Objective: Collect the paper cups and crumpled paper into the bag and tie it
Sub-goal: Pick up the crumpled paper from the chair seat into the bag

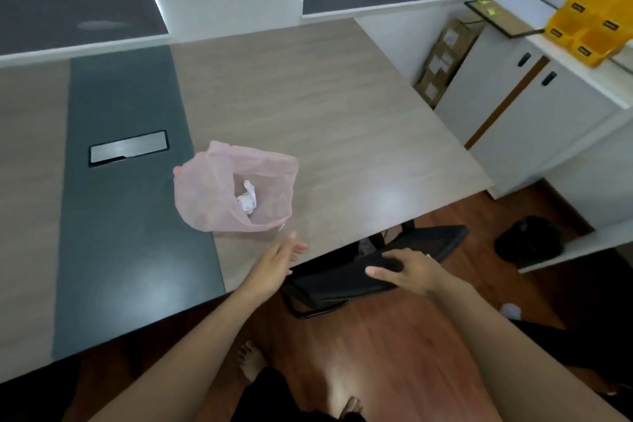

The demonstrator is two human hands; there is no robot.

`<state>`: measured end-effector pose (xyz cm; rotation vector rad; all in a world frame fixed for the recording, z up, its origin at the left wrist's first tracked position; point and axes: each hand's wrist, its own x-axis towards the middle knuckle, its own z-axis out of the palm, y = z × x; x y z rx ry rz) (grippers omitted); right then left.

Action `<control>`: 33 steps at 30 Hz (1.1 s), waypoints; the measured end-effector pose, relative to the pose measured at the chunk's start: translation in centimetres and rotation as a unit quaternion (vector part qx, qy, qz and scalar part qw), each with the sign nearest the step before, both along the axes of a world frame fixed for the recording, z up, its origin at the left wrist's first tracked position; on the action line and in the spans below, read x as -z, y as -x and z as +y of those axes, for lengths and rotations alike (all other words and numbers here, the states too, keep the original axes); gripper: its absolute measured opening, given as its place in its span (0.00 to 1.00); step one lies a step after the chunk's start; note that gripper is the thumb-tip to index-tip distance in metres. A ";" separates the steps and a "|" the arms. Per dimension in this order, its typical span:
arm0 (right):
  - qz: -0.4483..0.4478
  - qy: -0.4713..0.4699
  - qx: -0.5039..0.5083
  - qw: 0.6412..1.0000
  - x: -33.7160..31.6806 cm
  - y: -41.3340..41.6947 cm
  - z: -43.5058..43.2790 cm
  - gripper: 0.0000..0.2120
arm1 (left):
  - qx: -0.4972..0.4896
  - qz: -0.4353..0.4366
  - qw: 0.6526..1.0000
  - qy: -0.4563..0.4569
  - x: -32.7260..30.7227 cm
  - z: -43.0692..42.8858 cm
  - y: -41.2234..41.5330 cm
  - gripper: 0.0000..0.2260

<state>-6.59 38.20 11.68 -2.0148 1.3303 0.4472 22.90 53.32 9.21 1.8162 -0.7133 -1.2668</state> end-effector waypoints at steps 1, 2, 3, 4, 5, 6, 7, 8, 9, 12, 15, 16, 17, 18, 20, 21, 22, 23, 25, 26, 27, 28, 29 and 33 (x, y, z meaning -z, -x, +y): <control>0.032 0.003 -0.036 0.999 0.7 1.2 0.4 0.55 | 0.053 -0.026 0.998 0.006 -0.2 0.0 2.0 0.20; 0.051 0.013 -0.070 0.996 1.5 2.3 0.9 0.55 | 0.109 -0.058 0.992 0.019 -0.3 0.0 3.9 0.19; 0.061 0.032 -0.102 0.992 2.3 3.0 1.4 0.51 | 0.161 -0.093 0.982 0.024 -0.4 0.0 5.8 0.17; 0.066 0.063 -0.127 0.988 3.0 3.6 1.8 0.47 | 0.207 -0.132 0.969 0.020 -0.1 -0.1 7.4 0.18; 0.069 0.098 -0.142 0.983 3.7 3.9 2.1 0.41 | 0.251 -0.172 0.953 0.000 0.2 -0.1 8.7 0.22; 0.070 0.128 -0.142 0.979 4.2 3.9 2.3 0.36 | 0.288 -0.213 0.933 -0.026 0.9 0.0 9.7 0.27; 0.068 0.148 -0.131 0.978 4.6 3.7 2.4 0.33 | 0.315 -0.259 0.911 -0.058 1.7 0.2 10.4 0.32; 0.067 0.162 -0.117 0.977 4.9 3.5 2.5 0.30 | 0.331 -0.310 0.888 -0.076 2.7 0.4 11.1 0.34; 0.069 0.172 -0.106 0.977 5.2 3.2 2.6 0.28 | 0.330 -0.356 0.870 -0.086 3.4 0.7 11.7 0.33; 0.082 0.195 -0.103 0.972 6.4 2.7 2.2 0.25 | 0.287 -0.435 0.850 -0.076 4.6 1.1 13.1 0.27; 0.097 0.220 -0.133 0.962 7.1 2.5 1.0 0.25 | 0.256 -0.467 0.843 -0.080 5.0 0.8 13.6 0.26; 0.102 0.228 -0.147 0.957 7.3 2.4 0.7 0.25 | 0.253 -0.474 0.839 -0.088 5.2 0.6 13.6 0.25; 0.107 0.238 -0.160 0.952 7.5 2.3 0.5 0.24 | 0.253 -0.482 0.833 -0.099 5.3 0.3 13.5 0.25; 0.112 0.249 -0.170 0.947 7.6 2.3 0.4 0.23 | 0.255 -0.491 0.826 -0.110 5.4 0.0 13.5 0.24; 0.125 0.268 -0.186 0.937 7.9 2.2 0.3 0.22 | 0.259 -0.510 0.810 -0.132 5.3 -0.4 13.6 0.22; 0.131 0.273 -0.192 0.934 8.1 2.2 0.3 0.22 | 0.262 -0.517 0.802 -0.144 5.2 -0.6 13.7 0.22; 0.137 0.274 -0.196 0.931 8.2 2.3 0.4 0.22 | 0.269 -0.521 0.795 -0.156 5.1 -0.6 13.9 0.22; 0.140 0.276 -0.198 0.930 8.3 2.4 0.6 0.22 | 0.278 -0.526 0.787 -0.165 5.0 -0.4 14.1 0.23; 0.143 0.277 -0.200 0.929 8.4 2.9 1.3 0.22 | 0.297 -0.534 0.772 -0.176 4.7 0.3 14.8 0.24; 0.146 0.274 -0.200 0.929 8.4 3.3 1.9 0.22 | 0.307 -0.535 0.767 -0.177 4.5 0.8 15.1 0.24; 0.149 0.271 -0.201 0.929 8.5 3.9 2.6 0.23 | 0.317 -0.534 0.764 -0.174 4.3 1.6 15.5 0.24; 0.152 0.269 -0.202 0.929 8.7 4.5 3.5 0.23 | 0.325 -0.531 0.763 -0.171 4.2 2.4 16.0 0.25; 0.152 0.267 -0.200 0.931 8.8 5.1 4.5 0.23 | 0.330 -0.523 0.767 -0.169 4.0 3.4 16.5 0.25; 0.146 0.254 -0.182 0.939 8.6 8.0 8.9 0.23 | 0.333 -0.459 0.809 -0.153 3.4 7.5 18.2 0.26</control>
